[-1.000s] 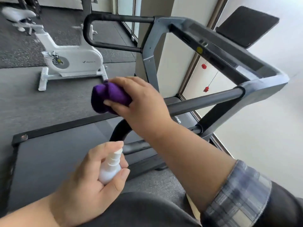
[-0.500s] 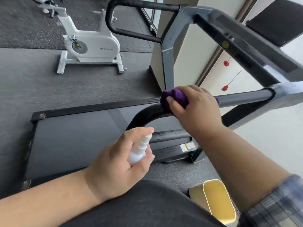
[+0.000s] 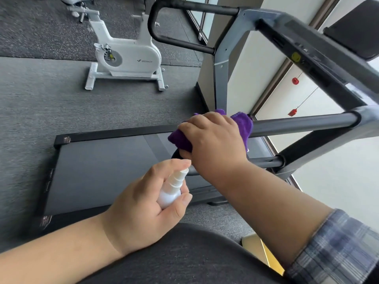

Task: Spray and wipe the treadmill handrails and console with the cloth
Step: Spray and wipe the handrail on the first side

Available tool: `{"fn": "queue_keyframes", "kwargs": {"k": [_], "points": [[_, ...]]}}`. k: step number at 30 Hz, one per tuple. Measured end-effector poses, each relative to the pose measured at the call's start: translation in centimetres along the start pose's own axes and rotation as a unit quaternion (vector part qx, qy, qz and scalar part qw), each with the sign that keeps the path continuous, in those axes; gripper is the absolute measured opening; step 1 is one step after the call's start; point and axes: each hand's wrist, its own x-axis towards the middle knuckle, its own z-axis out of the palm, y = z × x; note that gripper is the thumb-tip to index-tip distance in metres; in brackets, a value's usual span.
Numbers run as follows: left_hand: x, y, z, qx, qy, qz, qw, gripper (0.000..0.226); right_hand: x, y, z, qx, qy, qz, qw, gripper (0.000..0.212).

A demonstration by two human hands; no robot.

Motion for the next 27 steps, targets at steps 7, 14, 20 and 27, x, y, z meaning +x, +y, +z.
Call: {"fn": "queue_keyframes", "kwargs": {"k": [7, 14, 20, 27], "points": [[-1.4, 0.2, -1.0, 0.021, 0.009, -0.003, 1.000, 0.050, -0.8, -4.0, 3.3, -0.078, -0.037, -0.139, 0.987, 0.008], [-1.8, 0.5, -2.1, 0.031, 0.012, 0.016, 0.999, 0.042, -2.3, -7.2, 6.5, 0.050, -0.268, -0.146, 0.951, 0.015], [-1.9, 0.6, -2.5, 0.021, 0.029, 0.023, 0.999, 0.046, -1.5, -6.8, 3.6, 0.239, -0.079, -0.060, 0.966, 0.048], [-0.5, 0.9, -0.5, 0.039, -0.010, 0.001, 0.999, 0.047, 0.6, -2.7, -2.4, 0.426, 0.198, 0.070, 0.880, 0.048]]}}
